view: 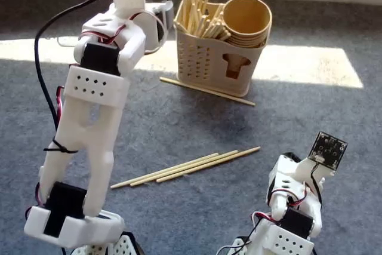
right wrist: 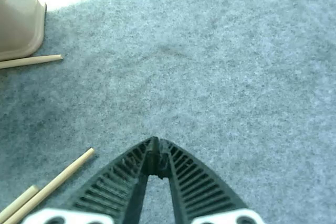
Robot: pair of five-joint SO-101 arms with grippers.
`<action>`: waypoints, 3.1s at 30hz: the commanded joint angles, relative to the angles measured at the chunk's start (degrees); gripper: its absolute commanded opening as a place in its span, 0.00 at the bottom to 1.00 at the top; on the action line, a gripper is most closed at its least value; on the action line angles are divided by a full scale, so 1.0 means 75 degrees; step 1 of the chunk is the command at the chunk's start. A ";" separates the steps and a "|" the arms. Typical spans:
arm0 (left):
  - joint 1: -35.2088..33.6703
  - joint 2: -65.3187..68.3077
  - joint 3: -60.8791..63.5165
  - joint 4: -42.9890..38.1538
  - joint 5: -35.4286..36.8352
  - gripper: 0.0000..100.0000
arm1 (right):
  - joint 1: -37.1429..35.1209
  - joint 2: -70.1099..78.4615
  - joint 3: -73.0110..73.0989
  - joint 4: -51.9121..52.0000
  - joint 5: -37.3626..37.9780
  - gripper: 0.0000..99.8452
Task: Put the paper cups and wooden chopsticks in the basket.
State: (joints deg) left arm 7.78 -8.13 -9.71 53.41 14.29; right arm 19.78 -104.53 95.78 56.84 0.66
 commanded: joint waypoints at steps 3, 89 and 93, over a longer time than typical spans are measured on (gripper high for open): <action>0.0076 -0.1424 0.0990 0.0223 -0.0785 0.15 | 0.0088 -0.0088 0.0838 0.0029 0.0035 0.01; 0.3604 0.3429 0.3136 0.1442 -0.4583 0.01 | 0.0100 -0.0088 0.0838 0.0029 0.0035 0.01; 0.3464 0.3347 0.2983 0.1688 -0.4607 0.01 | 0.0100 -0.0088 0.0838 0.0029 0.0035 0.01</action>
State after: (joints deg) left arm 35.56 17.54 15.78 64.66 -19.91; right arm 19.87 -104.53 95.78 56.84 0.66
